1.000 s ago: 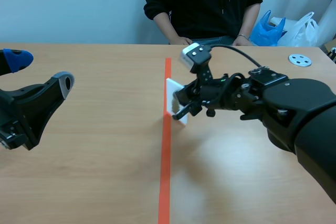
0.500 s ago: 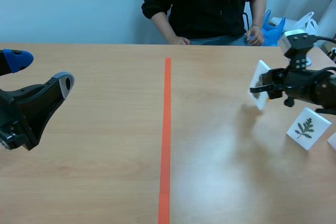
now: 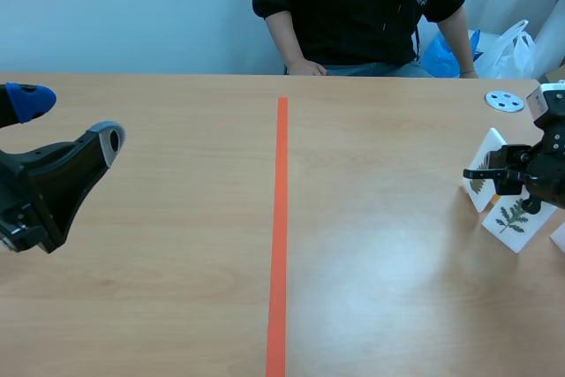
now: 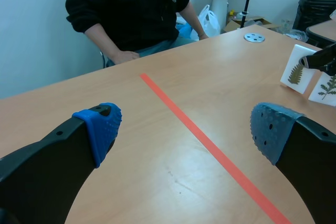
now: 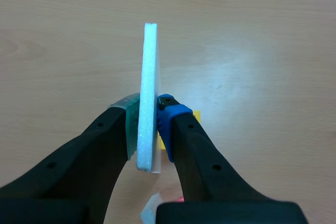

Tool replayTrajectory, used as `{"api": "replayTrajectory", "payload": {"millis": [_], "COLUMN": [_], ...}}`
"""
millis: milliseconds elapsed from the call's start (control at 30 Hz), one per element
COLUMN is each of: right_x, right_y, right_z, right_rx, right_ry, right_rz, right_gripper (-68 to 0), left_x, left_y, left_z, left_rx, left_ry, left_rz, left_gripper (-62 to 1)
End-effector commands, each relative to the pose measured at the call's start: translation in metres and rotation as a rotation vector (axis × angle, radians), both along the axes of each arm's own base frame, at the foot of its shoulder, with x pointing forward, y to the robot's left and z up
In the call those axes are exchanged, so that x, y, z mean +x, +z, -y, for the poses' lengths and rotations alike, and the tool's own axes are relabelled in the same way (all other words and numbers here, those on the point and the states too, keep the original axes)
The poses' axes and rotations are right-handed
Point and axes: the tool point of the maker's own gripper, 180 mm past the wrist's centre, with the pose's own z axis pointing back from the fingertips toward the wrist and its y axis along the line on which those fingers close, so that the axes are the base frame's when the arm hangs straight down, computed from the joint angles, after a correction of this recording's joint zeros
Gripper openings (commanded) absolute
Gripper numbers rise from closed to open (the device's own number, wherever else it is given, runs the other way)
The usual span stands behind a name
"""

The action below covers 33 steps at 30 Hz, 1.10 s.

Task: Sort the leaf by its shape. The table is split by an orange tape line. A compound leaf with several leaflets goes to the left side, a simple leaf with one blade goes to the right side. Return to the home posture when a red brick is placed on the table.

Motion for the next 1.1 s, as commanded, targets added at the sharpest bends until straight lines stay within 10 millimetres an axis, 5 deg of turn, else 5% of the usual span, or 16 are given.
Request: {"api": "replayTrajectory", "payload": {"millis": [0,67,333,567,833,1067], "right_x": [0.011,0.012,0.012,0.012,0.016,-0.013], "right_y": [0.018,0.019,0.019,0.021,0.077,0.140], "right_z": [0.006,0.007,0.007,0.006,0.009,0.001], "right_rx": [-0.009,-0.013,-0.012,-0.019,-0.103,-0.204], "right_ry": [-0.014,-0.021,-0.021,-0.013,0.023,0.096], "right_rz": [0.055,0.057,0.056,0.045,0.136,0.246], "right_gripper": [-66.8,-65.9,-43.2,-11.5,-9.7,-9.7], "left_x": [0.001,0.001,0.001,0.001,0.001,0.001], "left_y": [0.006,0.006,0.006,0.006,0.006,0.005], "left_z": [0.000,0.000,0.000,0.000,0.000,0.000], "left_rx": [-0.021,-0.021,-0.021,-0.021,-0.020,-0.019], "left_ry": [0.002,0.002,0.002,0.002,0.002,0.002], "left_rz": [0.019,0.019,0.019,0.019,0.017,0.015], "left_gripper": [-8.0,-8.0,-8.0,-8.0,-8.0,-8.0]}}
